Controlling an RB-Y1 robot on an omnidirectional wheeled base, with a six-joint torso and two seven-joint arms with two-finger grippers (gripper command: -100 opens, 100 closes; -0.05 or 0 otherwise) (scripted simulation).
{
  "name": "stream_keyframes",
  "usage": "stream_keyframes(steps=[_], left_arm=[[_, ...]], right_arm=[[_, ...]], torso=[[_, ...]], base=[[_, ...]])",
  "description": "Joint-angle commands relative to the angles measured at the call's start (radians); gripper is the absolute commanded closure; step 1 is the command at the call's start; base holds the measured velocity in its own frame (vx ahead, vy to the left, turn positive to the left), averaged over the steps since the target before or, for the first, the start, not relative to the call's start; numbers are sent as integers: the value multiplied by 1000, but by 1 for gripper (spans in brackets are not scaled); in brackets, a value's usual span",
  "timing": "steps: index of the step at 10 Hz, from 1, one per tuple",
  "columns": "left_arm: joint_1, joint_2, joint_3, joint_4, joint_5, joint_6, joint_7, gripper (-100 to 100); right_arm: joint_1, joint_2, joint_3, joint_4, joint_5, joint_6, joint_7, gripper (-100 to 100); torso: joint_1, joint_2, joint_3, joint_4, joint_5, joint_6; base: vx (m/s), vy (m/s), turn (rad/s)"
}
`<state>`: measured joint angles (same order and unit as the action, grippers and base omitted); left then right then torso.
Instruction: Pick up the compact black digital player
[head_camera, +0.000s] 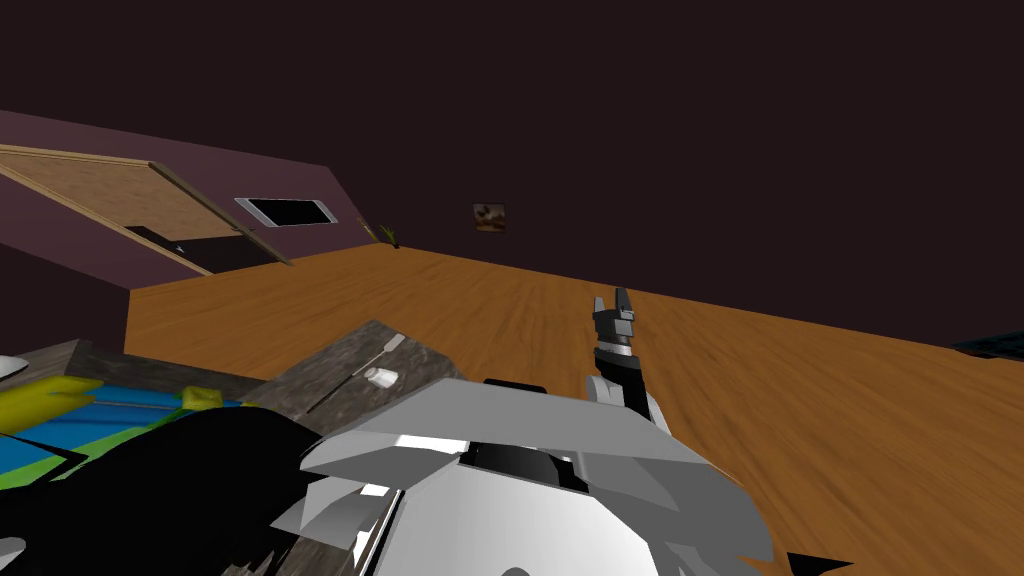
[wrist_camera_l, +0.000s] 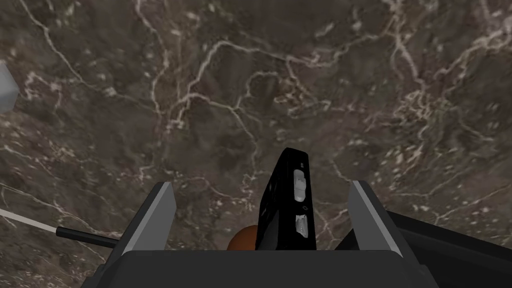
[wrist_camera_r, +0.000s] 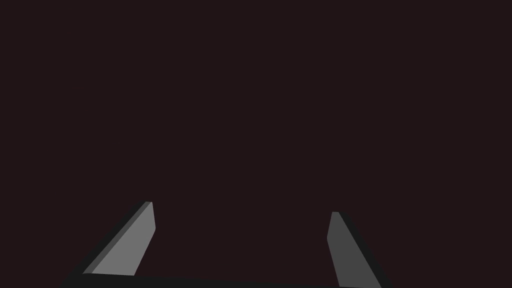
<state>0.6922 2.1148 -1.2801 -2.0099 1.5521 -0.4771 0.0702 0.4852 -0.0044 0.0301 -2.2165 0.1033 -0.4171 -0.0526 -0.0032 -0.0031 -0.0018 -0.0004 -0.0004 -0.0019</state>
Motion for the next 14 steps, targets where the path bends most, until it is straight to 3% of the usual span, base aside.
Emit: stream_keyframes(steps=[1, 2, 3, 4, 5, 6, 8, 9, 10, 11, 12, 14], left_arm=[[0, -5, 1, 34, -9, 0, 6, -100], [31, -57, 3, 76, -58, -42, 57, -100], [31, -62, 3, 109, -89, -42, 78, -100], [31, -62, 3, 139, -89, -42, 78, -100], [61, -110, 6, 172, -139, -83, 129, -100], [61, -120, 6, 201, -169, -83, 150, -100], [61, -120, 6, 244, -169, -83, 150, -100], [92, -171, 8, 282, -214, -125, 196, -100], [92, -178, 8, 314, -250, -125, 222, -100], [92, -178, 8, 346, -250, -125, 222, -100], [122, -222, 11, 380, -301, -166, 277, -100], [122, -236, 11, 446, -330, -166, 294, -100]], right_arm=[[0, 0, 0, 0, 0, 0, 0, 0], [0, 0, 0, 0, 0, 0, 0, 0], [0, 0, 0, 0, 0, 0, 0, 0], [0, 0, 0, 0, 0, 0, 0, 0], [0, 0, 0, 0, 0, 0, 0, 0], [0, 0, 0, 0, 0, 0, 0, 0], [0, 0, 0, 0, 0, 0, 0, 0], [0, 0, 0, 0, 0, 0, 0, 0], [0, 0, 0, 0, 0, 0, 0, 0], [0, 0, 0, 0, 0, 0, 0, 0], [0, 0, 0, 0, 0, 0, 0, 0], [0, 0, 0, 0, 0, 0, 0, 0]], torso=[[0, 0, 0, 0, 0, 0], [1, 2, 1, 0, 0, 0], [0, 0, 0, 0, 1, 0], [-1, -1, 0, 0, 0, 0], [0, 0, 0, 0, 0, 0], [-1, -2, -1, 0, 0, 0], [1, 0, 0, 0, 0, 0], [2, 1, 1, 0, 0, 0], [-1, 0, 0, 0, 0, 0], [-1, -1, 0, 0, 2, 0], [0, 0, 0, 1, 3, 0], [-2, -3, -1, 1, 8, 0]], base=[[1, -6, -3], [47, -38, -15], [63, -54, 5], [37, -32, 6], [83, -52, -16], [76, -50, 4], [19, -11, 1], [56, -54, -18], [68, -54, 11], [33, -21, 5], [87, -43, -21], [53, -36, 6]])
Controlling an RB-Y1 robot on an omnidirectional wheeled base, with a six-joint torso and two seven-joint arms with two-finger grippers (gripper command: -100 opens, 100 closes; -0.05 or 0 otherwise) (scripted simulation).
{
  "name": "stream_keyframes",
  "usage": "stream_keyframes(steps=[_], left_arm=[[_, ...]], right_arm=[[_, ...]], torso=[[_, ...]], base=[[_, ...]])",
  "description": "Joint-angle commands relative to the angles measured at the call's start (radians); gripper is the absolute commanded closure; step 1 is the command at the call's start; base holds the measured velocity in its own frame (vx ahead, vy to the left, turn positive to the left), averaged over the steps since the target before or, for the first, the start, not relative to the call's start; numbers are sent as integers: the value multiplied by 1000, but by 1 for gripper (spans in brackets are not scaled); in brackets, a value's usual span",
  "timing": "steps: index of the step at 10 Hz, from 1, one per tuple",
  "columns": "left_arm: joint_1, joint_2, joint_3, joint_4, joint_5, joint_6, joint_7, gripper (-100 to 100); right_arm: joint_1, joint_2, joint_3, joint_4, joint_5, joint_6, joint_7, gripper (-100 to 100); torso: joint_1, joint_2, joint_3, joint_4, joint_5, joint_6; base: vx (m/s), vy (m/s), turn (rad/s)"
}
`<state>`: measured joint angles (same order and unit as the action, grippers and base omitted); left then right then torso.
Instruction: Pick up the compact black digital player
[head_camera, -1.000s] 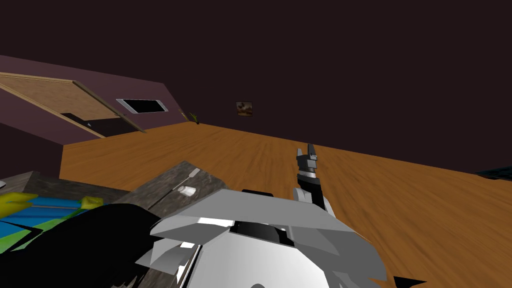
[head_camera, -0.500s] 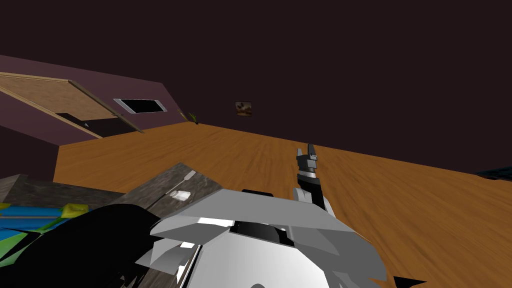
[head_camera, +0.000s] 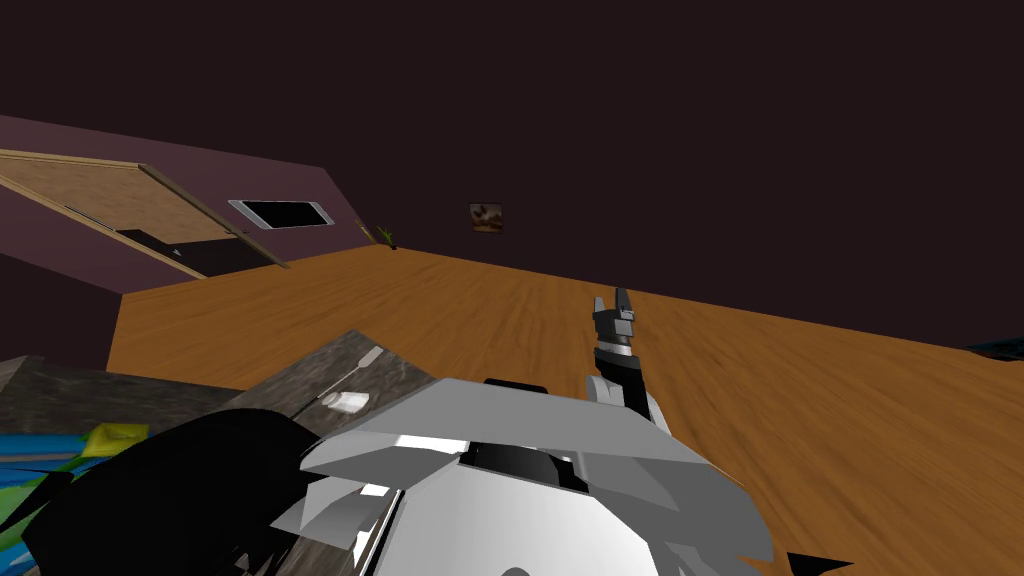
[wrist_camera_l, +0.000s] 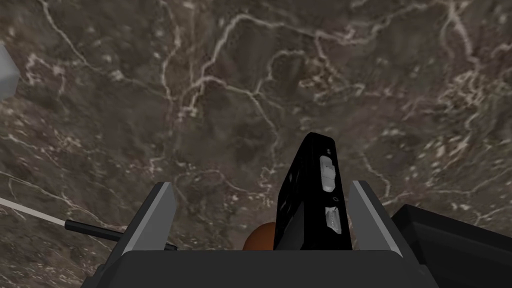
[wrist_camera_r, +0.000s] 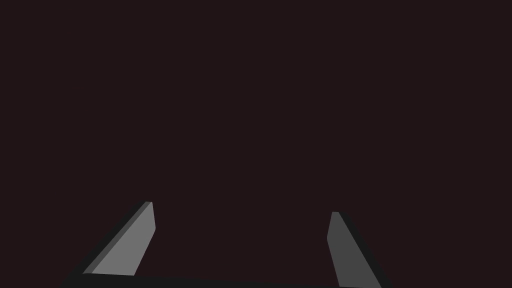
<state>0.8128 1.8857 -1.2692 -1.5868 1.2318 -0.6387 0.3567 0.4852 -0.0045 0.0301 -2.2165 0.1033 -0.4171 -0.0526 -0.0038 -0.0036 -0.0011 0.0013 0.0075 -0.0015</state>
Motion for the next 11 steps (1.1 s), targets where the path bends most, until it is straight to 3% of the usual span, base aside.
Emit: stream_keyframes(steps=[1, 2, 4, 5, 6, 8, 9, 10, 11], left_arm=[[2, -7, 0, 30, -9, -4, 7, -100], [32, -57, 2, 71, -58, -46, 57, -100], [32, -64, 2, 133, -90, -46, 79, -100], [63, -115, 5, 171, -139, -87, 131, -100], [63, -122, 5, 195, -163, -87, 151, -100], [63, -122, 5, 240, -170, -87, 151, -100], [93, -171, 7, 278, -218, -128, 202, -100], [93, -180, 7, 310, -249, -128, 223, -100], [93, -180, 7, 342, -250, -128, 223, -100]], right_arm=[[0, 0, 0, 0, 0, 0, 0, 0], [0, 0, 0, 0, 0, 0, 0, 0], [0, 0, 0, 0, 0, 0, 0, 0], [0, 0, 0, 0, 0, 0, 0, 0], [0, 0, 0, 0, 0, 0, 0, 0], [0, 0, 0, 0, 0, 0, 0, 0], [0, 0, 0, 0, 0, 0, 0, 0], [0, 0, 0, 0, 0, 0, 0, 0], [0, 0, 0, 0, 0, 0, 0, 0]], torso=[[0, 0, 0, 0, 0, 0], [1, 2, 1, 0, 0, 0], [-1, -1, 0, 0, 1, -1], [0, 1, 1, 0, 1, -1], [-1, 0, 0, 0, 1, -1], [0, 0, 0, 0, 1, -1], [2, 2, 1, 1, 2, -1], [0, 1, 1, 1, 2, -1], [-1, 0, 0, 0, 1, -1]], base=[[-2, -11, -6], [51, -44, -17], [52, -37, 6], [61, -56, -16], [75, -53, 7], [25, -14, 0], [51, -36, -19], [72, -49, 9], [39, -30, 8]])
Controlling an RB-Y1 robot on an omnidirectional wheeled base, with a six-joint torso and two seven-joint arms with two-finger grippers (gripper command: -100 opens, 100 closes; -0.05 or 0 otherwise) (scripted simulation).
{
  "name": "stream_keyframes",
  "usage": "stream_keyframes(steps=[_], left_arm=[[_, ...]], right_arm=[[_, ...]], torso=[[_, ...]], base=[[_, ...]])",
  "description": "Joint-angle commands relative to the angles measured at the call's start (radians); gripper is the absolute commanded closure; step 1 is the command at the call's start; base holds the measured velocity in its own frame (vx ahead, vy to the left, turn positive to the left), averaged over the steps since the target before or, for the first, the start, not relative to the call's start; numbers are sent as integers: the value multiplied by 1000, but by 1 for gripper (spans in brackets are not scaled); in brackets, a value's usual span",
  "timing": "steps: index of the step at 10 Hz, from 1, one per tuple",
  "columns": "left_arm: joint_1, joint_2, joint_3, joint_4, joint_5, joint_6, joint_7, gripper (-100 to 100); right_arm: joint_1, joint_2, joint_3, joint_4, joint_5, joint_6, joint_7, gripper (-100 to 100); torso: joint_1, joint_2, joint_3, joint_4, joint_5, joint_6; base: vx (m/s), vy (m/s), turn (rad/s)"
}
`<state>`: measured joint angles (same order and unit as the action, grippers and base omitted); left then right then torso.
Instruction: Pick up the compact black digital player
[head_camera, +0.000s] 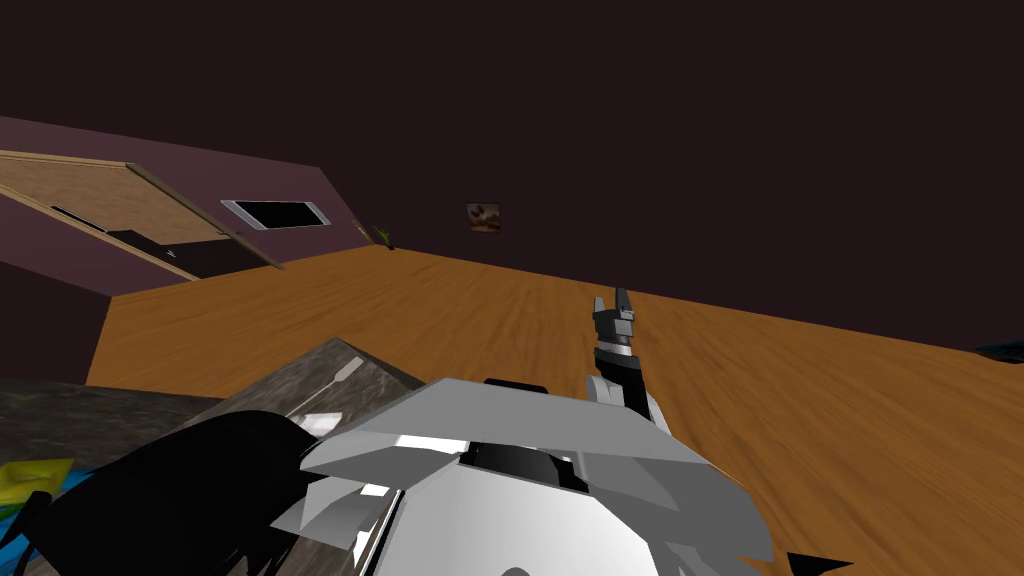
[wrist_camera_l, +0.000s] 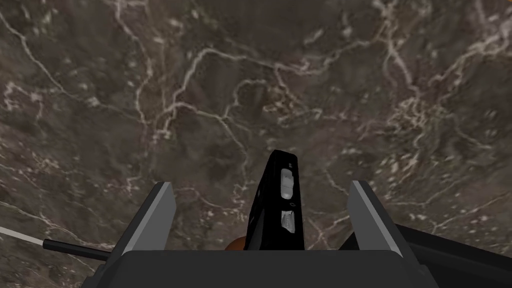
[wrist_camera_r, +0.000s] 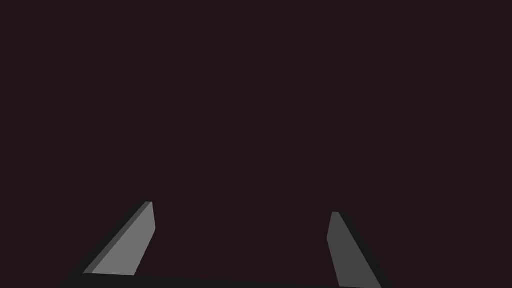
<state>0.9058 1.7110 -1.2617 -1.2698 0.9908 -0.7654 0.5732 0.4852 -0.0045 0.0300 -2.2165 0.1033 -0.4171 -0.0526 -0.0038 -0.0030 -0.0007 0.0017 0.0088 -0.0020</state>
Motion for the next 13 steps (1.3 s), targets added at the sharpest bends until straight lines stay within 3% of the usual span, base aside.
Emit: stream_keyframes(steps=[1, 2, 3, 5, 6, 7, 11, 12, 13], left_arm=[[0, -5, 0, 28, -9, -2, 7, -100], [31, -51, 2, 64, -54, -43, 53, -100], [31, -63, 2, 101, -86, -43, 77, -100], [31, -63, 2, 133, -89, -43, 79, -100], [31, -60, 2, 121, -87, -43, 78, -100], [31, -59, 2, 122, -87, -43, 79, 100], [32, -59, 2, 123, -87, -42, 78, 100], [31, -58, 2, 123, -87, -42, 78, 0], [0, -8, 0, 73, -37, -2, 28, 100]], right_arm=[[0, 0, 0, 0, 0, 0, 0, 0], [0, 0, 0, 0, 0, 0, 0, 0], [0, 0, 0, 0, 0, 0, 0, 0], [0, 0, 0, 0, 0, 0, 0, 0], [0, 0, 0, 0, 0, 0, 0, 0], [0, 0, 0, 0, 0, 0, 0, 0], [0, 0, 0, 0, 0, 0, 0, 0], [0, 0, 0, 0, 0, 0, 0, 0], [0, 0, 0, 0, 0, 0, 0, 0]], torso=[[0, 0, 0, 0, 0, 0], [1, 1, 1, 0, 0, 0], [0, 1, 1, 0, 0, -1], [0, 0, 0, 0, 0, 0], [1, 1, 1, 0, 0, 0], [2, 2, 1, 1, 1, 0], [3, 3, 2, 1, 1, 0], [3, 3, 2, 1, 1, 0], [3, 3, 2, 1, 1, 0]], base=[[9, -9, -4], [47, -35, -20], [68, -42, 11], [29, -20, 1], [0, 0, 0], [0, 0, 0], [0, 0, 0], [0, 0, 0], [-61, 38, 29]])
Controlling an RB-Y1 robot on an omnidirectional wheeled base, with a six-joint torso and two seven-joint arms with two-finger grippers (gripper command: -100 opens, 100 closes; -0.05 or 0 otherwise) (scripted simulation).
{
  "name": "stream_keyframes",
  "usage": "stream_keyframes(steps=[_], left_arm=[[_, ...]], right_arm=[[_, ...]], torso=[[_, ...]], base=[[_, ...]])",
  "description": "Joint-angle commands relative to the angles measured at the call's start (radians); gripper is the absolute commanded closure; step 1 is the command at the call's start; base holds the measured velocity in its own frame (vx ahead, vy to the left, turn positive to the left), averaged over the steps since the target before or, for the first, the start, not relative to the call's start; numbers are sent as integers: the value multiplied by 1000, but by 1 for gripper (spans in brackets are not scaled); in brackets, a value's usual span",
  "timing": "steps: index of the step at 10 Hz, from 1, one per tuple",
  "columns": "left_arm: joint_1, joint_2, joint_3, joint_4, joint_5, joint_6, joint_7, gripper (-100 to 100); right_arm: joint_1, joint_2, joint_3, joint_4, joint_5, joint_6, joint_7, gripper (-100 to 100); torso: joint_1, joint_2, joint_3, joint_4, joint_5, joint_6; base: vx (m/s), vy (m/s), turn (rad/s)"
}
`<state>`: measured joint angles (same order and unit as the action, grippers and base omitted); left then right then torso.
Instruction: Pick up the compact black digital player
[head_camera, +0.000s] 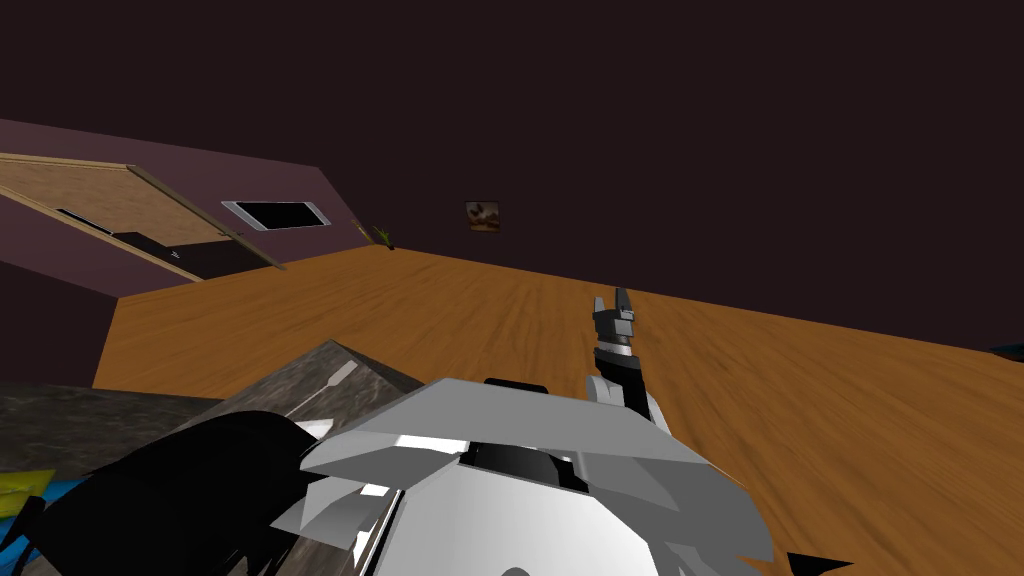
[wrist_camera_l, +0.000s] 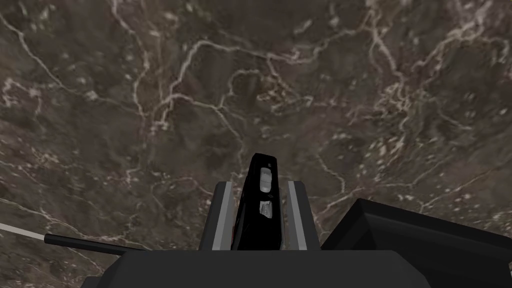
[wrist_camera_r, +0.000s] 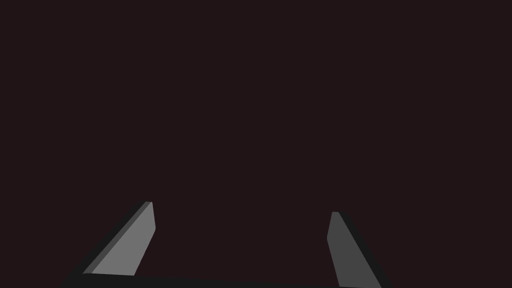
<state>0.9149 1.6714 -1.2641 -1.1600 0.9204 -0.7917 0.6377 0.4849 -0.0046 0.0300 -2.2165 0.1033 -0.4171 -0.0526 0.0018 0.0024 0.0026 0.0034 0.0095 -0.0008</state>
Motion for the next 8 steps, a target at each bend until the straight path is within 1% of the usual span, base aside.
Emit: stream_keyframes(steps=[1, 2, 3, 4, 5, 6, 7, 8], left_arm=[[-9, 34, 2, -50, 50, 24, -50, 100], [-9, 34, 2, -82, 61, 24, -58, 100], [-39, 84, 0, -111, 102, 66, -97, 100], [-39, 92, 0, -162, 135, 66, -126, 100], [-39, 92, 0, -187, 142, 66, -130, 100], [-70, 144, -3, -223, 188, 107, -177, 100], [-70, 150, -3, -266, 222, 107, -202, 100], [-70, 150, -3, -292, 222, 107, -202, 100]], right_arm=[[0, 0, 0, 0, 0, 0, 0, 0], [0, 0, 0, 0, 0, 0, 0, 0], [0, 0, 0, 0, 0, 0, 0, 0], [0, 0, 0, 0, 0, 0, 0, 0], [0, 0, 0, 0, 0, 0, 0, 0], [0, 0, 0, 0, 0, 0, 0, 0], [0, 0, 0, 0, 0, 0, 0, 0], [0, 0, 0, 0, 0, 0, 0, 0]], torso=[[0, 0, 0, 0, 0, 0], [2, 1, 1, 0, 0, 0], [1, 1, 1, 1, 1, -1], [2, 2, 1, 1, 0, 1], [1, 2, 2, 1, 0, 0], [0, 1, 2, 1, 1, -1], [1, 2, 2, 1, -1, 0], [1, 3, 2, 2, 0, 0]], base=[[-81, 68, -10], [-46, 46, -21], [-77, 48, 33], [-77, 47, -23], [-36, 27, -11], [-67, 48, 33], [-76, 54, -4], [-34, 28, -17]])
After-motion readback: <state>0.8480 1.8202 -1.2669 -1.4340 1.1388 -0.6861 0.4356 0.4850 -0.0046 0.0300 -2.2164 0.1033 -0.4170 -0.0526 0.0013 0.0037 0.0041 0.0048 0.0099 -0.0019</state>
